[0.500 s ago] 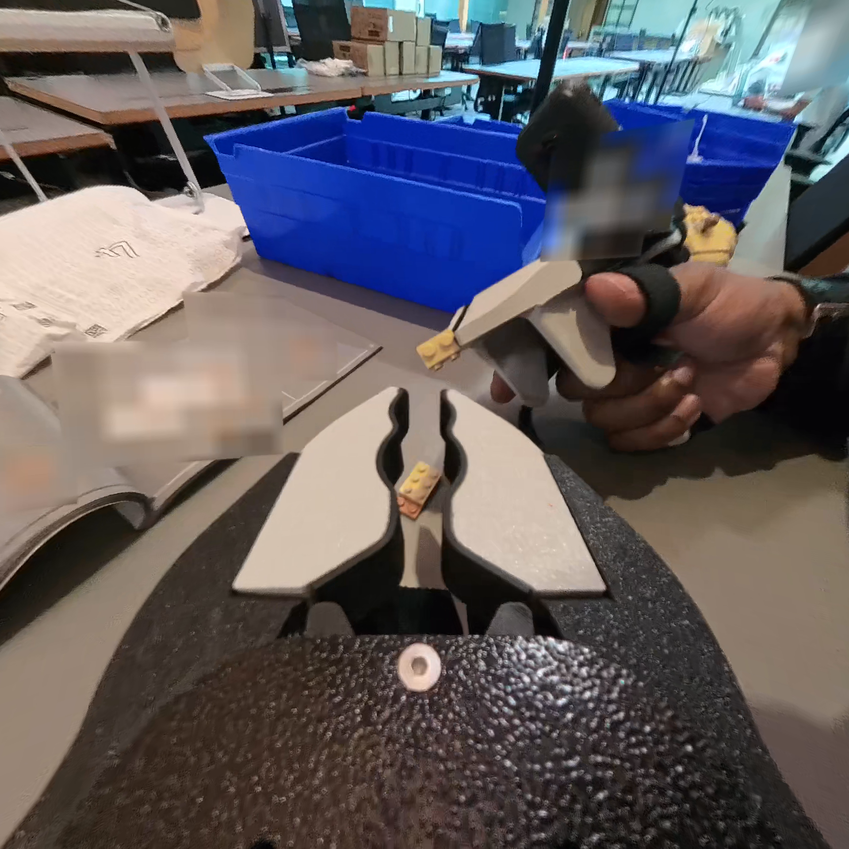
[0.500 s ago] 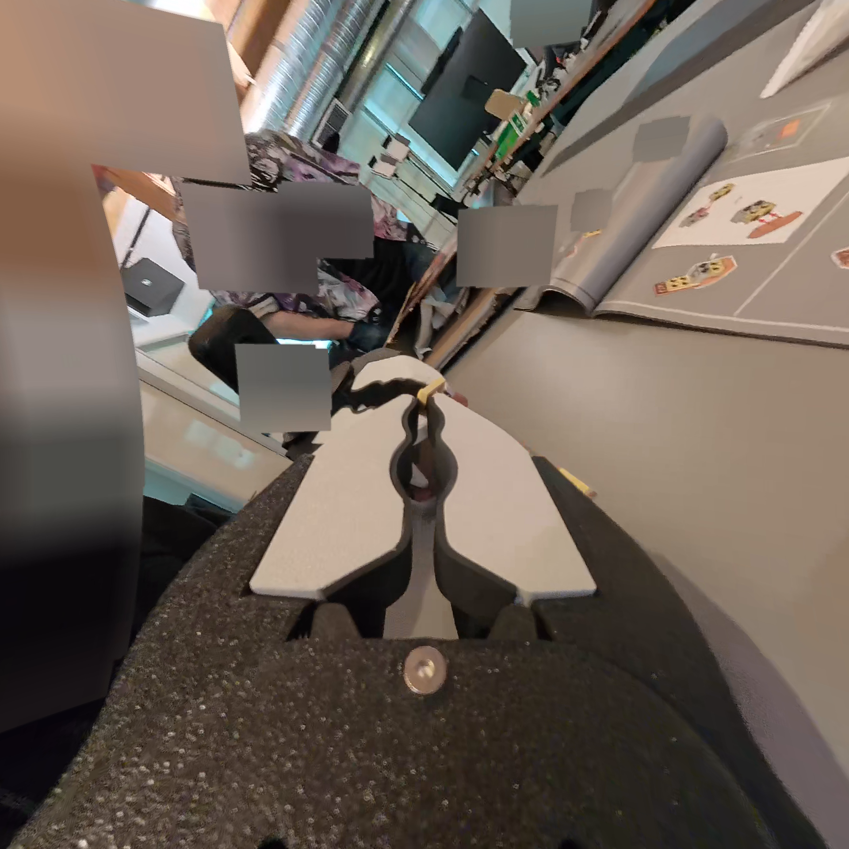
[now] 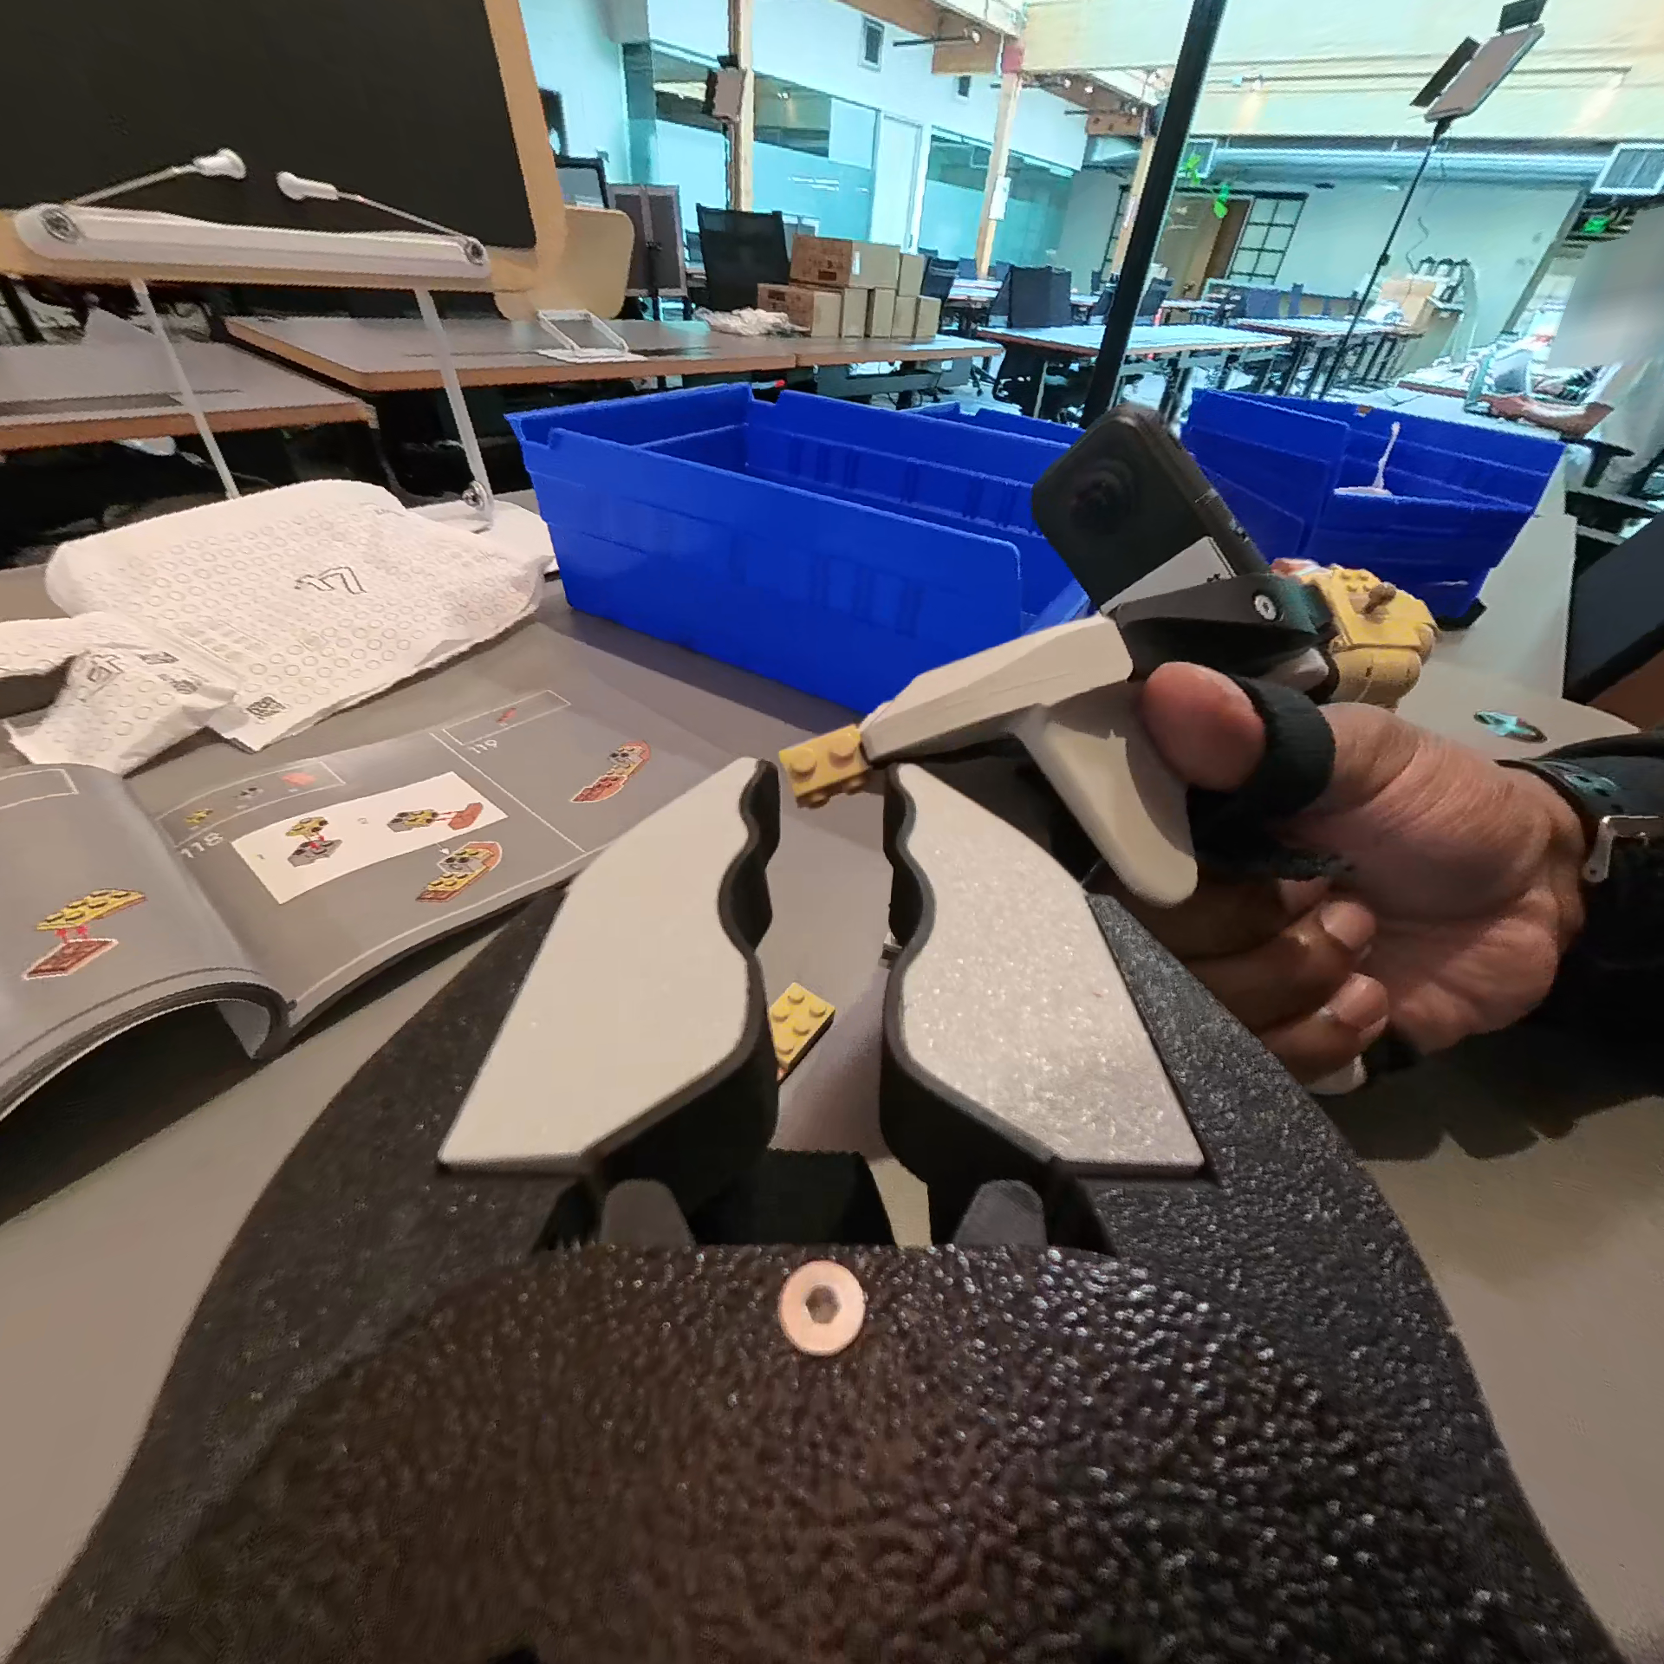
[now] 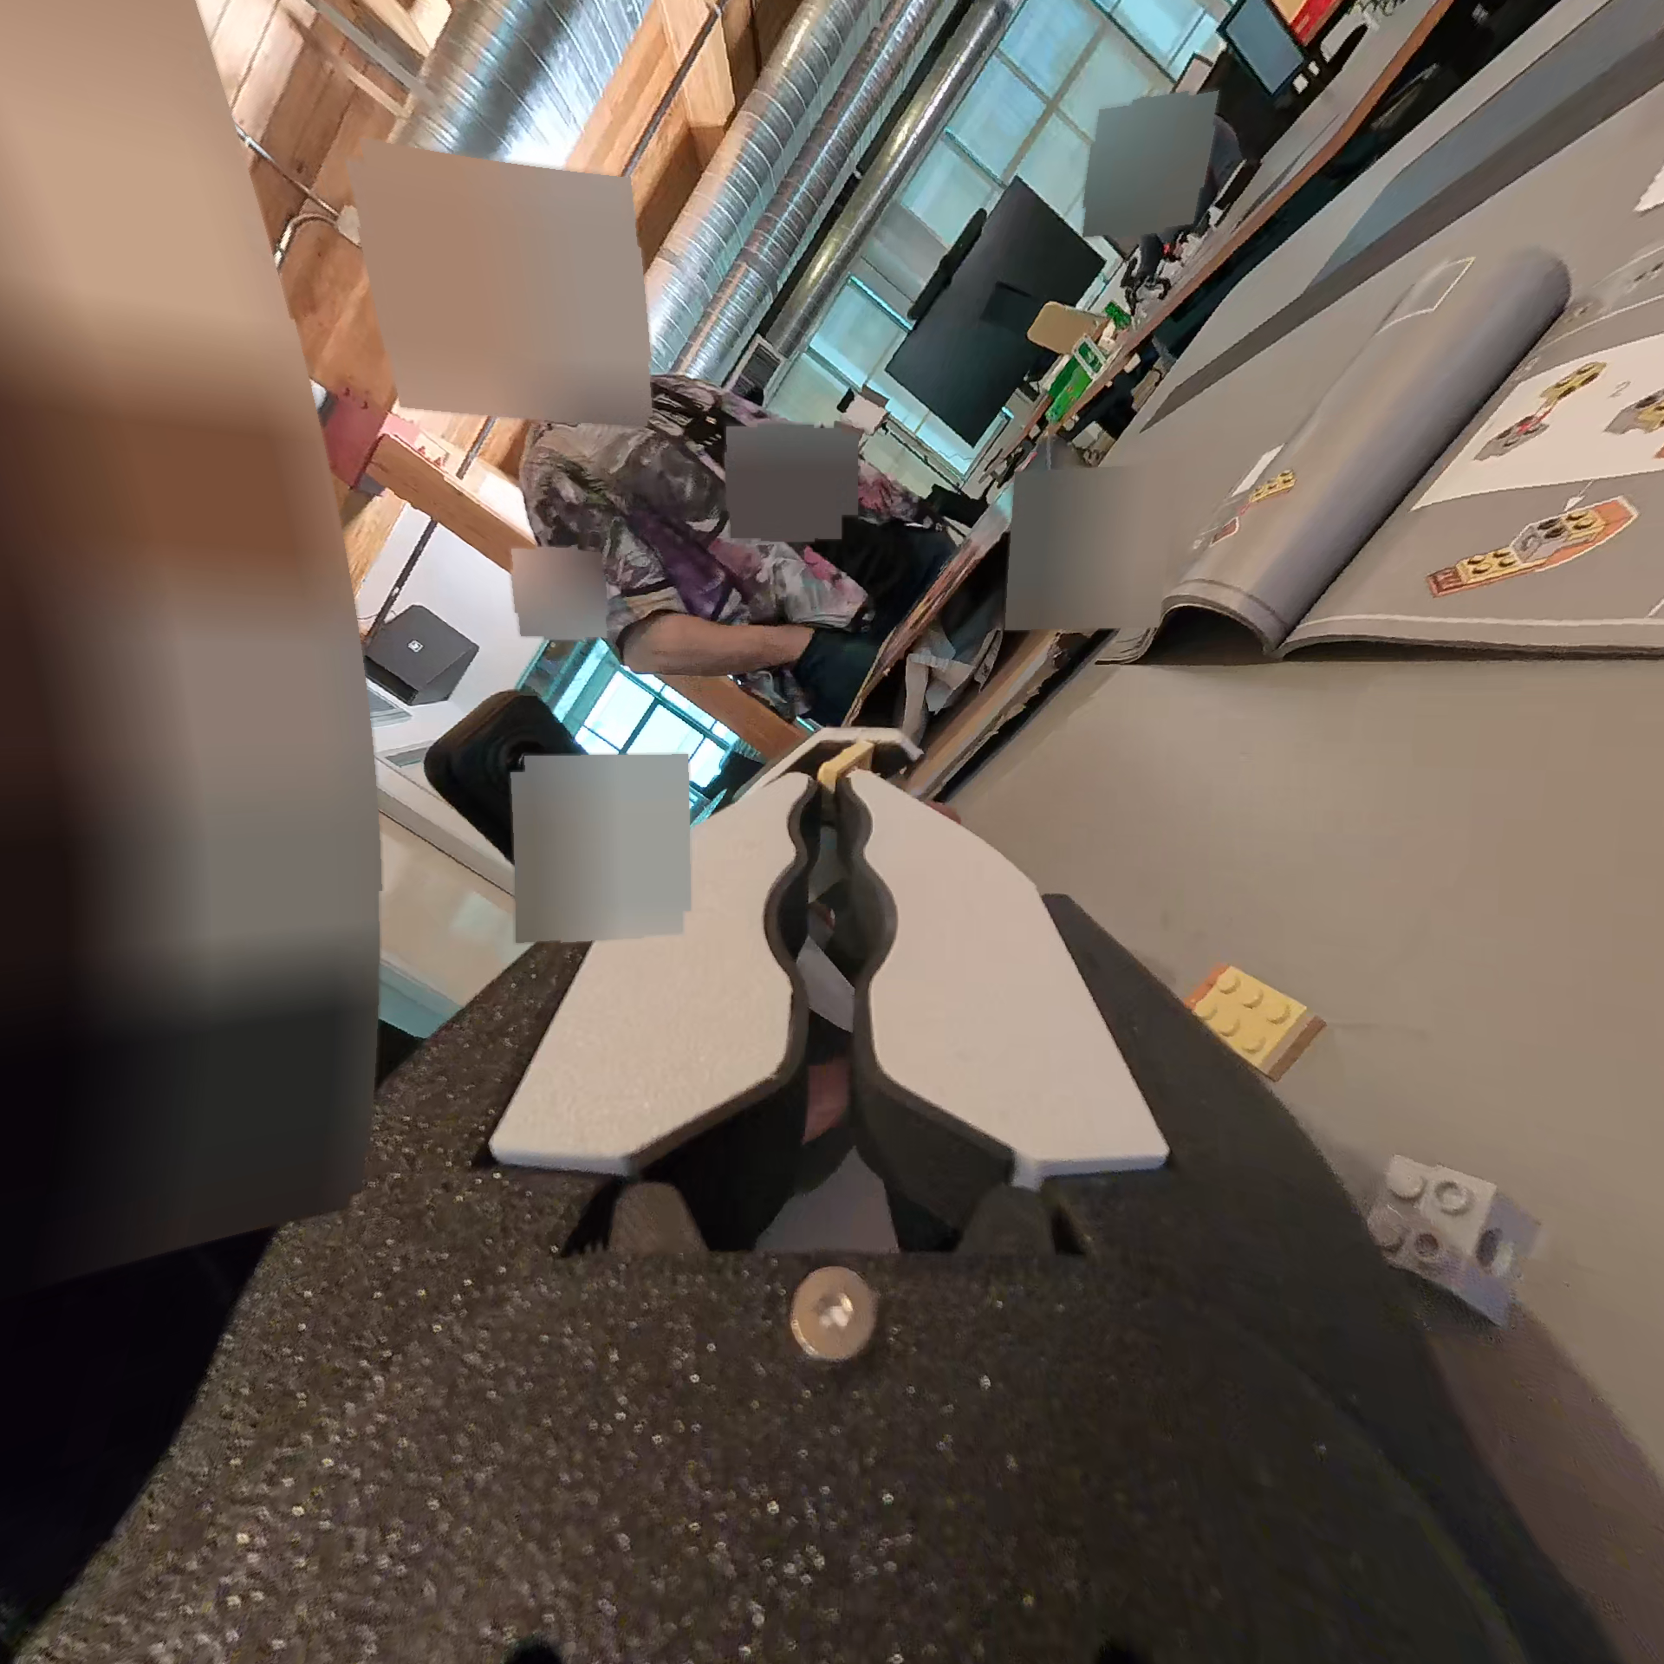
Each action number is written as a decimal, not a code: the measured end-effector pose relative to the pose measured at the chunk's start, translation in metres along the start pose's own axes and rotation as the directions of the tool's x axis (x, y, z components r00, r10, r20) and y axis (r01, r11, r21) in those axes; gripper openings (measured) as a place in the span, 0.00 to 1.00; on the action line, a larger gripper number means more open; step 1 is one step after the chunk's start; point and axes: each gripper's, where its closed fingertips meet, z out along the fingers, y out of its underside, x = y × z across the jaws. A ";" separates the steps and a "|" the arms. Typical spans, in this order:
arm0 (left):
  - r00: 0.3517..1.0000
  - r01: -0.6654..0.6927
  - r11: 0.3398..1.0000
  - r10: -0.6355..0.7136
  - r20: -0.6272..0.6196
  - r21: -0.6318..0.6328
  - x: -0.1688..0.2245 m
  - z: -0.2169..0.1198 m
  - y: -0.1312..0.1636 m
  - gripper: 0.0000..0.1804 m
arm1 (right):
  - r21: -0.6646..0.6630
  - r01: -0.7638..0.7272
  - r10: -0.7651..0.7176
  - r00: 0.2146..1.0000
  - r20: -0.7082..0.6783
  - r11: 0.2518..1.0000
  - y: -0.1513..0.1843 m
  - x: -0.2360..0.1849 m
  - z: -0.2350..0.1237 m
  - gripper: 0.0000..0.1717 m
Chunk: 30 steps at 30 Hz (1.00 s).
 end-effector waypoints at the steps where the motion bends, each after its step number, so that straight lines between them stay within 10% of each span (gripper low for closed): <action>1: 1.000 -0.016 1.000 0.016 0.007 0.002 0.001 -0.001 0.000 0.11 | 0.004 -0.001 0.001 1.000 0.003 1.000 0.001 0.000 0.000 0.02; 22: 1.000 -0.025 0.999 0.025 -0.009 -0.047 -0.013 -0.007 0.007 0.09 | -0.199 0.153 -0.177 0.978 -0.109 0.968 0.003 0.012 -0.017 0.19; 30: 0.935 -0.218 0.934 0.118 -0.333 -0.283 0.001 -0.006 0.044 0.09 | -0.626 0.392 -0.644 0.727 -0.238 0.674 0.012 0.056 -0.065 0.21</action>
